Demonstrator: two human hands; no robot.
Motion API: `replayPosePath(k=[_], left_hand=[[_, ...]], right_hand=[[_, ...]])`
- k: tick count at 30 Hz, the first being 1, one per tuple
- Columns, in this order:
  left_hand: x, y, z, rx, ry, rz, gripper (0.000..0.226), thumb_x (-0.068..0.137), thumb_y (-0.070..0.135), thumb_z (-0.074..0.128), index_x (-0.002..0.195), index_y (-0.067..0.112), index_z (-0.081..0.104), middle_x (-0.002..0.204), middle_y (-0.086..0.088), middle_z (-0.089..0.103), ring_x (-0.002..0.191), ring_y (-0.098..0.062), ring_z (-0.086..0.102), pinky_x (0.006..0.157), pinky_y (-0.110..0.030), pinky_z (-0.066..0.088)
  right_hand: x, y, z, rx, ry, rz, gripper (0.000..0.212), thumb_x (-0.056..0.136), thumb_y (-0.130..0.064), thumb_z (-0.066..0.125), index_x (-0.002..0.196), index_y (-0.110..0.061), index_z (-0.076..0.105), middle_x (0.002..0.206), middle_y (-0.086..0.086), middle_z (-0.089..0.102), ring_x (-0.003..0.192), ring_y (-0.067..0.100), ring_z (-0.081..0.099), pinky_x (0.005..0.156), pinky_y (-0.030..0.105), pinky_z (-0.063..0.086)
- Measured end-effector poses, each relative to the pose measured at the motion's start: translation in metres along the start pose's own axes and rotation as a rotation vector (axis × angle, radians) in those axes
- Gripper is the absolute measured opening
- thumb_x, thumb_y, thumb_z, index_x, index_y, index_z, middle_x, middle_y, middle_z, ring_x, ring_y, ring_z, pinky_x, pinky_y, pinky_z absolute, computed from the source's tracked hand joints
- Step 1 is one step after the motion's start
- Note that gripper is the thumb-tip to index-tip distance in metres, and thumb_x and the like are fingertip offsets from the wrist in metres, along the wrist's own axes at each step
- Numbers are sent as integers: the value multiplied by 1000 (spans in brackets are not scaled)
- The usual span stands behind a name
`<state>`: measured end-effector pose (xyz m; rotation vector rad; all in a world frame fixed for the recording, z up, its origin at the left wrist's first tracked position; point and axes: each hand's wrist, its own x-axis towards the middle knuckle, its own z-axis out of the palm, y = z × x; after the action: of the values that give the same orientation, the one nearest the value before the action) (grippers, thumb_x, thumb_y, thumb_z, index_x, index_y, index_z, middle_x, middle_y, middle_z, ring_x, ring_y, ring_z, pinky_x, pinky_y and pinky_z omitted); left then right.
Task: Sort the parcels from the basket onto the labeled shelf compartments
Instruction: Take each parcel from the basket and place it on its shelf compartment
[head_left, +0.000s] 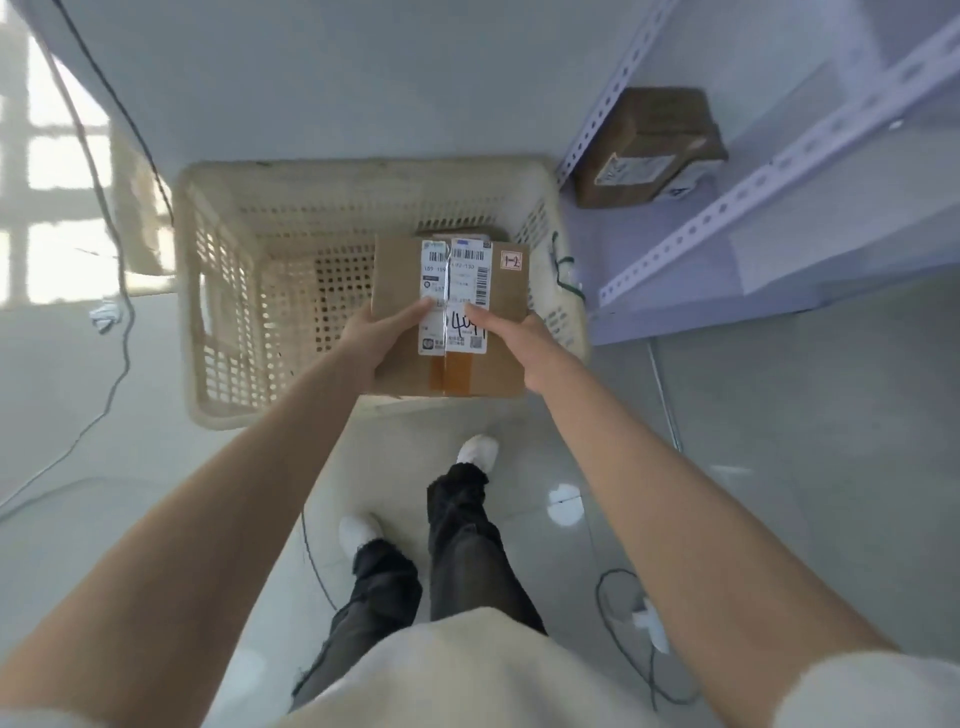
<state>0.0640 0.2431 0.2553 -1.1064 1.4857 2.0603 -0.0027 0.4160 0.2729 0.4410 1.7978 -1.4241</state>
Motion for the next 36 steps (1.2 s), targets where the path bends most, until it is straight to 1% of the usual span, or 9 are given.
replayPosePath(k=[2, 7, 10, 16, 20, 23, 25, 30, 36], left_hand=[[-25, -2, 24, 19, -13, 19, 72, 60, 49, 85, 121, 19, 60, 109, -4, 70, 98, -23, 67, 85, -46, 55], [-70, -10, 79, 103, -61, 59, 71, 63, 50, 84, 123, 23, 57, 107, -1, 68, 97, -21, 66, 82, -43, 55], [-83, -15, 121, 168, -105, 58, 85, 53, 55, 87, 125, 23, 55, 110, -2, 68, 100, -24, 65, 89, -49, 53], [-104, -39, 243, 225, -196, 90, 69, 68, 42, 83, 126, 22, 52, 107, -1, 67, 95, -19, 64, 71, -36, 51], [-120, -59, 342, 252, -240, 111, 70, 65, 44, 85, 125, 22, 55, 110, -1, 69, 97, -21, 66, 84, -42, 54], [-133, -75, 412, 275, -275, 132, 63, 68, 44, 83, 120, 23, 55, 104, 2, 69, 92, -17, 65, 74, -36, 53], [-140, -82, 454, 296, -315, 135, 69, 66, 45, 84, 124, 22, 55, 108, 1, 69, 96, -18, 65, 80, -39, 54], [-154, -81, 537, 341, -384, 183, 63, 69, 40, 84, 122, 19, 56, 104, 0, 70, 92, -17, 67, 74, -35, 55], [-144, -48, 605, 380, -422, 219, 77, 59, 45, 89, 124, 20, 57, 106, -1, 73, 96, -23, 69, 85, -43, 56]], right_hand=[[-34, 3, -18, 22, 51, -48, 97, 58, -54, 88, 140, -20, 48, 132, -7, 60, 122, 14, 51, 112, 46, 37], [-93, 23, -70, 118, 142, -157, 68, 74, -41, 82, 134, -22, 56, 126, -3, 67, 114, 15, 61, 103, 38, 46], [-119, 40, -106, 164, 182, -182, 77, 68, -47, 84, 134, -23, 55, 125, -4, 67, 116, 16, 61, 106, 43, 44], [-157, 74, -223, 238, 285, -225, 79, 65, -48, 85, 134, -25, 55, 125, -4, 67, 119, 20, 60, 108, 50, 41], [-182, 94, -320, 287, 335, -241, 82, 58, -50, 89, 130, -25, 59, 117, -3, 71, 114, 23, 64, 105, 52, 44], [-201, 110, -387, 325, 377, -237, 80, 59, -47, 89, 129, -23, 60, 116, -1, 72, 113, 25, 64, 105, 52, 44], [-214, 117, -426, 334, 397, -250, 84, 52, -51, 89, 127, -24, 62, 113, -2, 73, 112, 24, 65, 106, 52, 44], [-239, 122, -503, 390, 428, -261, 72, 63, -45, 87, 126, -22, 61, 111, 1, 74, 108, 26, 67, 102, 53, 47], [-235, 95, -568, 414, 434, -336, 70, 65, -45, 86, 127, -23, 62, 111, 0, 74, 106, 25, 68, 99, 50, 49]])
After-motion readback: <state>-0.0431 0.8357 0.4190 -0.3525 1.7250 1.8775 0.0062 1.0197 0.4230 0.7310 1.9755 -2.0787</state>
